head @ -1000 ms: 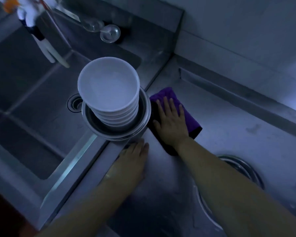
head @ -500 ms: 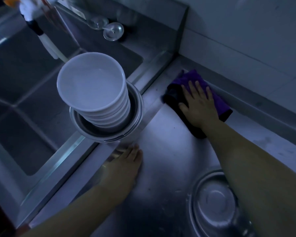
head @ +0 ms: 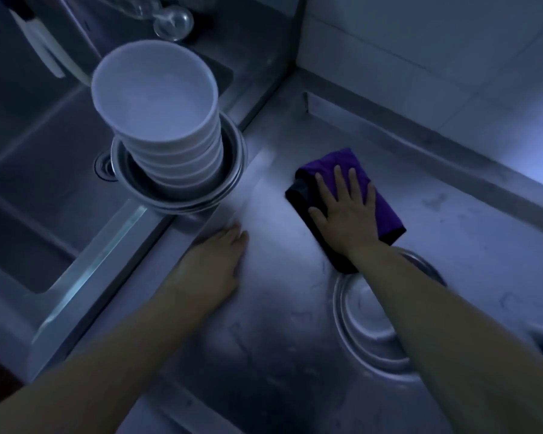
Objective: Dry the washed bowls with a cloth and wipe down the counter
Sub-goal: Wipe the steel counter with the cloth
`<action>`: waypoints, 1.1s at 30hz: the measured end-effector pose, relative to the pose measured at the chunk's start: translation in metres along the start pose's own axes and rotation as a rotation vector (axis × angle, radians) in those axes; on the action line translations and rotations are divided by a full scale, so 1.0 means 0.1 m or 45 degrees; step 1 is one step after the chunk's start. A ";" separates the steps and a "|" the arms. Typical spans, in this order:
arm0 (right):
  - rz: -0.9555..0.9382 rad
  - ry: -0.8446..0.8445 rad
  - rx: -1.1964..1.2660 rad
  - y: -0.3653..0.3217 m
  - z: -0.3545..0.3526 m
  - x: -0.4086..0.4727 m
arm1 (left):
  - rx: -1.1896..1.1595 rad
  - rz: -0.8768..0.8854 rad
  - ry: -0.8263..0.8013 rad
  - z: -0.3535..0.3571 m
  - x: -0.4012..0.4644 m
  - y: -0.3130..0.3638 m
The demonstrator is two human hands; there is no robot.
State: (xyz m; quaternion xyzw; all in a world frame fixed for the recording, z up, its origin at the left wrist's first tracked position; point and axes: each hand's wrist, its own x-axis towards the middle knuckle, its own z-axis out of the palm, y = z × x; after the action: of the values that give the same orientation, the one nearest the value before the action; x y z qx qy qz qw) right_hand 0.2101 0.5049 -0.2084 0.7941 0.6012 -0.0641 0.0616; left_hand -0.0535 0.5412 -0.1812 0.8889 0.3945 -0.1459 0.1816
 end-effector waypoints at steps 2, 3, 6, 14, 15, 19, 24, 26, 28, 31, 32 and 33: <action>-0.011 0.010 -0.014 -0.17 0.03 -0.19 | -0.083 0.022 0.041 0.02 -0.07 -0.03; -0.019 0.013 -0.011 -0.26 0.04 -0.29 | -0.102 0.054 0.060 0.04 -0.13 -0.04; -0.038 0.017 0.006 -0.54 0.09 -0.60 | -0.117 0.165 0.175 0.11 -0.44 -0.09; -0.121 -0.010 0.018 -1.34 0.22 -1.40 | -0.308 0.075 0.364 0.26 -1.26 -0.40; -0.138 -0.018 0.023 -1.45 0.23 -1.50 | -0.342 0.050 0.347 0.29 -1.34 -0.46; -0.220 -0.039 0.084 -1.83 0.23 -1.89 | -0.355 0.054 0.370 0.31 -1.63 -0.56; -0.325 -0.105 0.122 -1.96 0.23 -2.33 | -0.293 0.106 0.369 0.25 -1.76 -0.45; -0.326 -0.111 0.142 -1.91 0.23 -2.44 | -0.298 0.115 0.341 0.24 -1.77 -0.37; -0.312 -0.120 0.161 -1.80 0.23 -2.55 | -0.303 0.134 0.325 0.22 -1.80 -0.28; -0.251 -0.152 0.141 -1.52 0.24 -2.78 | -0.291 0.175 0.292 0.22 -1.81 -0.12; -0.213 -0.157 0.127 -1.41 0.24 -2.86 | -0.286 0.193 0.272 0.23 -1.80 -0.07; -0.171 -0.162 0.113 -1.29 0.24 -2.94 | -0.273 0.213 0.247 0.23 -1.78 -0.02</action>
State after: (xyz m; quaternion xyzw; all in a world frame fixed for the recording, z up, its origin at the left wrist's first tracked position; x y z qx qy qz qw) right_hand 0.0066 0.2574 -0.1829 0.7483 0.6445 -0.1451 0.0600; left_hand -0.1727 0.4169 -0.1309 0.9041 0.3481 -0.0007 0.2479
